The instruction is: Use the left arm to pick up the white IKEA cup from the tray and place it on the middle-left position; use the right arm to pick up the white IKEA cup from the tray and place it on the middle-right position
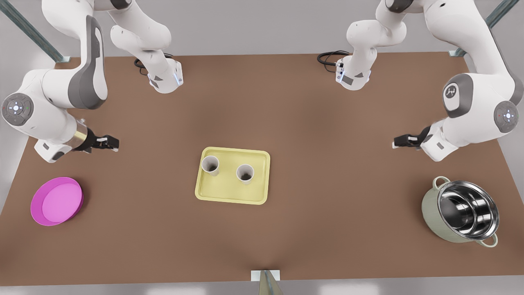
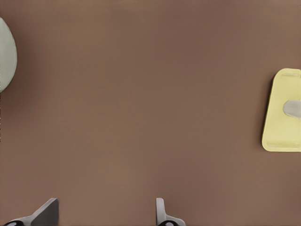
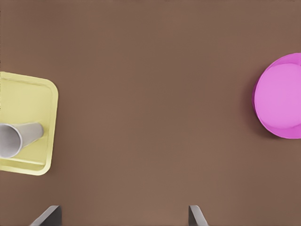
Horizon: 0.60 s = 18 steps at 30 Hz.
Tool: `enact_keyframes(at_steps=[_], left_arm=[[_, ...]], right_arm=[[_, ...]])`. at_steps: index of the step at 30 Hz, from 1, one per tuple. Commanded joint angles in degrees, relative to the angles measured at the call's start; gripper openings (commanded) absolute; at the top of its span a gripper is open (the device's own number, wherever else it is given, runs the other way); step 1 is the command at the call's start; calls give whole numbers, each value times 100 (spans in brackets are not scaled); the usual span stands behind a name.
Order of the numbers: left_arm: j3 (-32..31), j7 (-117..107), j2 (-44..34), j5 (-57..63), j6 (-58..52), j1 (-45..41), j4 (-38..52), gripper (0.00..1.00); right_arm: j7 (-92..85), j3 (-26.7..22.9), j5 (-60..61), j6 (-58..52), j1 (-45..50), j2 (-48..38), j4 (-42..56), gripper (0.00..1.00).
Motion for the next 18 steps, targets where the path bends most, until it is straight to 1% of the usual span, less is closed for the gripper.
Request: enact_keyframes(at_steps=[1,3,4,5,6,7,8,9,12,14,17,18], left_arm=[[1,677,1,-18,924,4,-32,100],[36,686,1,-53,969,57,38,100],[62,660,1,-123,1178,118,47,100],[1,660,36,-493,1330,277,47,100],[27,704,36,-519,1330,303,56,100],[-34,686,-17,-344,1312,259,56,100],[-69,695,-26,-326,970,250,38,100],[-114,949,-8,86,873,215,47,100],[-114,1038,53,228,1013,101,64,100],[-114,1038,62,237,1013,74,64,100],[-105,1029,62,254,1022,39,73,100],[-114,985,62,500,1022,-5,73,100]], right_arm=[[-355,-2,38,508,-2,7,13,100],[-337,-2,29,508,-28,7,40,100],[-328,42,55,499,16,103,40,100],[-74,157,213,561,226,384,57,100],[444,157,240,596,551,683,162,100],[700,157,249,912,877,947,233,100],[884,157,266,1167,1097,1167,233,100],[1227,157,266,1299,1378,1334,233,100],[1939,165,284,1651,1967,1729,171,100],[2053,192,284,1677,2064,1844,145,100],[2185,315,530,2002,2178,1976,22,100],[2308,324,521,2090,2275,1976,-57,100]])
